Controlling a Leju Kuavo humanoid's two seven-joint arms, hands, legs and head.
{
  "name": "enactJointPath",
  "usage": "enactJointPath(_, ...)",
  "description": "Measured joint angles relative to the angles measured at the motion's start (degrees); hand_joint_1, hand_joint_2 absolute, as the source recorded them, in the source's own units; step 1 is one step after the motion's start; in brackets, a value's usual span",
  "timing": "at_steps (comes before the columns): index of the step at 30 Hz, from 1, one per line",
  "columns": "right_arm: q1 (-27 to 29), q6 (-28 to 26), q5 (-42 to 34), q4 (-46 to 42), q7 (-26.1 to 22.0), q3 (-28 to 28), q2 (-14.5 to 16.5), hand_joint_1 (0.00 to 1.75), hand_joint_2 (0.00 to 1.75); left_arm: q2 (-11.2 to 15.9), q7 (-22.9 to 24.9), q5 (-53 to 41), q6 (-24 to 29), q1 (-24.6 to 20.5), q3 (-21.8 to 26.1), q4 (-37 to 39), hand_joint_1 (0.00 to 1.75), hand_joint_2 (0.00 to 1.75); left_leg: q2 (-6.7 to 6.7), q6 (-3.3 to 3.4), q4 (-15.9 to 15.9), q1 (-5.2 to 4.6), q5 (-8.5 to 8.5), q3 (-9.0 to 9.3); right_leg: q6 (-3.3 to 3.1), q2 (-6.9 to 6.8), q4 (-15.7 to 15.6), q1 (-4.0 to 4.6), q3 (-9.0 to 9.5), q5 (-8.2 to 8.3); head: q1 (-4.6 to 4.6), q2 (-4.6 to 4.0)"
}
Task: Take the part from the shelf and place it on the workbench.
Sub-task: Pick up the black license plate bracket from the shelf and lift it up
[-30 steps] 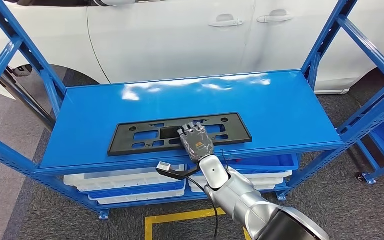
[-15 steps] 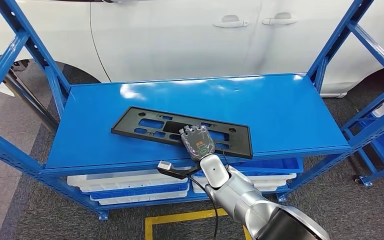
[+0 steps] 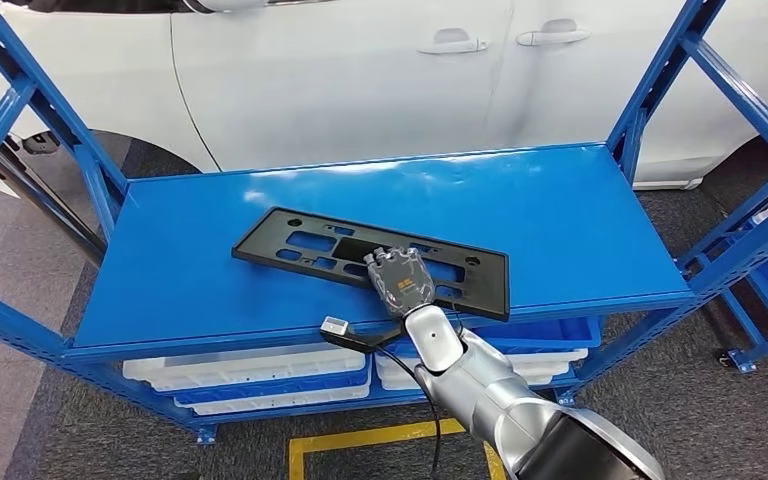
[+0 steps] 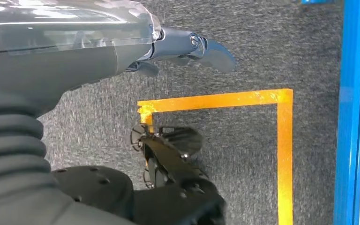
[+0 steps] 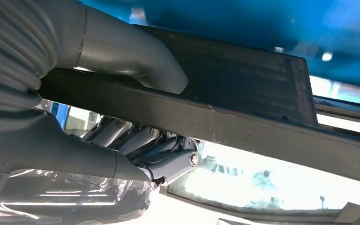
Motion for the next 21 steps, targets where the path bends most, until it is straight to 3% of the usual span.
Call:
enactJointPath(1,0.0,0.0,0.0,0.0,0.0,0.0,0.0,1.75,1.75,0.0,0.0,0.0,0.1,0.0,0.1,0.0,0.0,1.75,0.0,0.02,-1.3,0.0,1.46,0.4,0.05,0.05,0.1,0.0,0.12,-0.15,-0.01,0.0)
enactJointPath(3,0.0,-0.1,0.0,0.0,0.0,0.0,0.0,1.75,1.75,0.0,0.0,0.1,0.2,-0.1,0.2,0.0,0.0,1.75,0.03,0.28,-8.8,-0.03,5.77,3.76,0.33,0.13,0.3,0.02,0.52,-0.6,-0.01,0.0)
enactJointPath(5,-0.1,-0.6,0.0,-0.1,-0.1,-0.1,-0.1,1.75,1.75,0.0,0.2,0.3,0.4,-0.2,0.5,0.0,0.0,1.75,0.02,0.74,-15.0,-0.17,7.88,6.61,0.78,0.17,0.7,0.24,0.55,-0.96,0.0,0.0)
enactJointPath(9,0.1,-1.1,-0.3,-3.2,-1.2,-1.5,-0.5,1.75,1.75,0.0,-0.1,0.4,0.8,-0.3,0.9,0.0,0.0,1.75,-0.03,1.87,-16.4,-0.16,8.04,6.92,1.77,0.22,1.1,0.34,0.01,-1.33,-0.01,0.0)
enactJointPath(10,0.4,-1.1,-1.2,-5.3,-2.5,-2.3,-0.8,1.75,1.75,0.0,-0.8,0.5,1.0,-0.4,1.0,0.0,0.0,1.75,-0.02,2.17,-16.6,-0.08,8.14,6.96,2.05,0.19,2.1,0.31,-0.43,-2.11,0.0,0.0)
enactJointPath(12,2.2,-1.1,-6.5,-12.0,-9.2,-5.5,-1.2,1.75,1.75,0.0,-2.7,1.1,1.3,-0.4,1.5,0.0,0.0,1.75,0.0,2.58,-16.8,0.02,8.22,7.03,2.48,0.12,7.8,0.16,-3.09,-5.42,0.0,0.0)
enactJointPath(14,5.4,-1.1,-18.7,-20.7,-24.1,-11.7,-0.9,1.75,1.75,0.1,-4.9,2.7,0.9,-0.3,2.6,0.0,0.0,1.75,-0.01,2.76,-16.8,0.0,8.1,7.02,2.71,0.07,15.8,0.02,-7.08,-8.53,0.0,0.0)
enactJointPath(15,7.0,-0.9,-27.1,-25.0,-33.2,-15.0,-0.6,1.75,1.75,0.1,-6.3,3.5,0.4,-0.2,3.3,0.0,0.0,1.75,-0.04,2.82,-16.7,-0.01,8.02,7.05,2.78,0.05,17.9,-0.05,-8.25,-8.66,0.0,0.0)
enactJointPath(16,8.4,-0.1,-37.5,-29.3,-41.8,-17.7,-0.4,1.75,1.75,0.1,-7.4,4.3,-0.3,-0.2,4.1,0.0,0.0,1.75,-0.15,2.85,-16.6,-0.02,7.9,7.12,2.81,0.04,17.6,-0.15,-8.29,-7.56,0.0,0.0)
enactJointPath(17,9.6,1.8,-49.8,-34.3,-48.8,-19.5,-0.5,1.75,1.75,0.1,-8.3,4.8,-1.0,-0.2,4.9,0.0,0.0,1.75,-0.36,2.83,-16.5,-0.02,7.74,7.24,2.75,0.02,14.9,-0.24,-7.18,-5.47,0.0,0.0)
enactJointPath(18,10.4,4.9,-62.1,-39.6,-52.6,-20.2,-0.9,1.75,1.75,0.1,-8.7,5.1,-1.3,-0.1,5.6,0.0,0.0,1.75,-0.6,2.76,-16.4,-0.02,7.54,7.42,2.56,-0.03,10.8,-0.26,-5.33,-3.06,0.0,0.0)
enactJointPath(20,11.9,14.1,-84.9,-50.3,-53.9,-20.6,-2.1,1.75,1.75,0.2,-8.4,5.4,-1.5,0.2,6.7,0.0,0.0,1.75,-0.94,2.35,-16.2,-0.18,7.12,7.74,2.01,-0.21,3.7,0.01,-2.11,-0.36,-0.01,0.0)
enactJointPath(21,12.9,19.4,-92.8,-54.9,-53.0,-20.6,-2.8,1.75,1.75,0.3,-8.3,5.4,-1.5,0.6,7.1,0.0,0.0,1.75,-0.9,2.07,-16.2,-0.23,6.98,7.8,1.76,-0.23,2.0,0.18,-1.42,-0.1,-0.01,0.0)
